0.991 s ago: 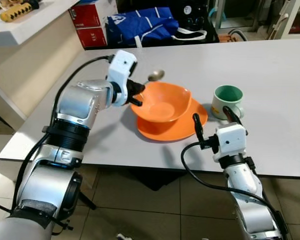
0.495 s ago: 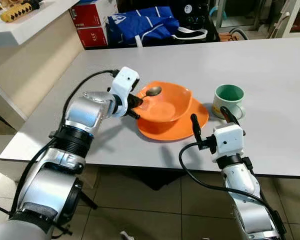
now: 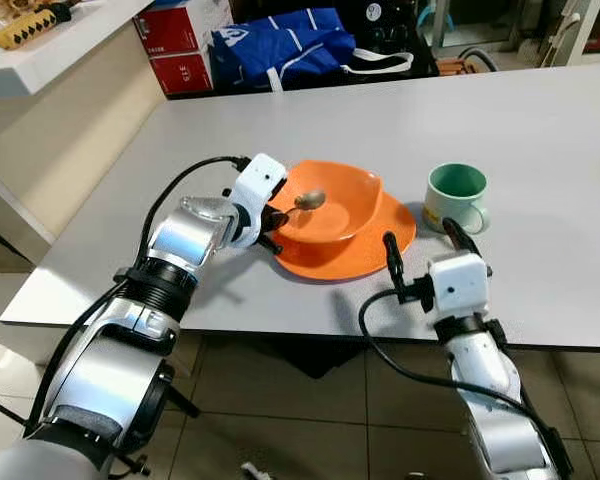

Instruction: Setting the table

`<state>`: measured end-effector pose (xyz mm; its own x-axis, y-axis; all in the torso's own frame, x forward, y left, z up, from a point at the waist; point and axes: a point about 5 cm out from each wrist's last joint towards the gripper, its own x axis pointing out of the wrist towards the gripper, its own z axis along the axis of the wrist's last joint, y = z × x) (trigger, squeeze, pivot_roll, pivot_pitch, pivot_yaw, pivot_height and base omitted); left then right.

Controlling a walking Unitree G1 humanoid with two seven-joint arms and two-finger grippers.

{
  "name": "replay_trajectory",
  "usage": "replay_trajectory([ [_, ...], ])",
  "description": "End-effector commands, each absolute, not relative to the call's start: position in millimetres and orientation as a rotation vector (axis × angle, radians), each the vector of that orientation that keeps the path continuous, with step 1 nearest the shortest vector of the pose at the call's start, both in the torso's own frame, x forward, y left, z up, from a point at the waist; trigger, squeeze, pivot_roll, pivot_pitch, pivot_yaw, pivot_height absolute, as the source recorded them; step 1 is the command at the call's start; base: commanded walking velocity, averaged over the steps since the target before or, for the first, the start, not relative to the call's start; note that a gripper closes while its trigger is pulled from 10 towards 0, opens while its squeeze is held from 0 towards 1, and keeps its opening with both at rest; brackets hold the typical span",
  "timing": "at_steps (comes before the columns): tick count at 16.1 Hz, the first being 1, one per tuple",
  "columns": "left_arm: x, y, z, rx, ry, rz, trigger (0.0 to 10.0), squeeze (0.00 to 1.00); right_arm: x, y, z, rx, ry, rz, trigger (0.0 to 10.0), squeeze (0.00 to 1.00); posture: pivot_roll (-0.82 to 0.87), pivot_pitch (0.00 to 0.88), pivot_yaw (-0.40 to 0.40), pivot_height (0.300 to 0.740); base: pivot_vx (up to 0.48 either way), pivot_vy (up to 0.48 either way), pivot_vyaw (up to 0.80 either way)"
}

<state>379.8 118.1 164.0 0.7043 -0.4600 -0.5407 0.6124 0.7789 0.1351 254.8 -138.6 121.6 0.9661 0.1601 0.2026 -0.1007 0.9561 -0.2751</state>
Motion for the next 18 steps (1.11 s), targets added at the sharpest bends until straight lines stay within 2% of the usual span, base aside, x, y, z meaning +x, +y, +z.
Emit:
replay_trajectory([
  [1, 384, 120, 170, 0.354, 0.492, -0.593, 0.0, 0.00, 254, -134, 128, -0.260, -0.248, 0.133, 10.0, 0.00, -0.16, 0.019, 0.194, 0.740, 0.000, 0.000, 0.00],
  [2, 384, 121, 171, 0.363, 0.488, -0.586, 4.4, 0.00, 254, -134, 128, -0.261, -0.247, 0.131, 10.0, 0.00, -0.16, 0.019, 0.194, 0.740, 0.000, 0.000, 0.00],
  [3, 386, 121, 173, 0.371, 0.479, -0.579, 10.0, 0.00, 253, -134, 128, -0.262, -0.245, 0.130, 10.0, 0.00, -0.16, 0.021, 0.194, 0.740, 0.000, 0.000, 0.00],
  [5, 390, 121, 178, 0.383, 0.452, -0.574, 10.0, 0.00, 253, -135, 128, -0.263, -0.243, 0.130, 10.0, 0.00, -0.16, 0.021, 0.194, 0.740, 0.000, 0.000, 0.00],
  [6, 390, 121, 178, 0.385, 0.448, -0.573, 10.0, 0.20, 253, -135, 128, -0.263, -0.242, 0.130, 10.0, 0.00, -0.16, 0.023, 0.193, 0.740, 0.000, 0.000, 0.00],
  [7, 391, 120, 180, 0.393, 0.439, -0.573, 10.0, 0.44, 252, -135, 128, -0.264, -0.241, 0.130, 10.0, 0.00, -0.16, 0.023, 0.193, 0.740, 0.000, 0.000, 0.00],
  [8, 392, 120, 180, 0.394, 0.436, -0.571, 10.0, 1.00, 252, -134, 128, -0.263, -0.240, 0.129, 10.0, 0.00, -0.16, 0.023, 0.193, 0.740, 0.000, 0.000, 0.00],
  [18, 395, 117, 179, 0.404, 0.430, -0.578, 10.0, 1.00, 250, -134, 128, -0.264, -0.232, 0.131, 10.0, 0.00, -0.16, 0.031, 0.193, 0.740, 0.000, 0.000, 0.00],
])
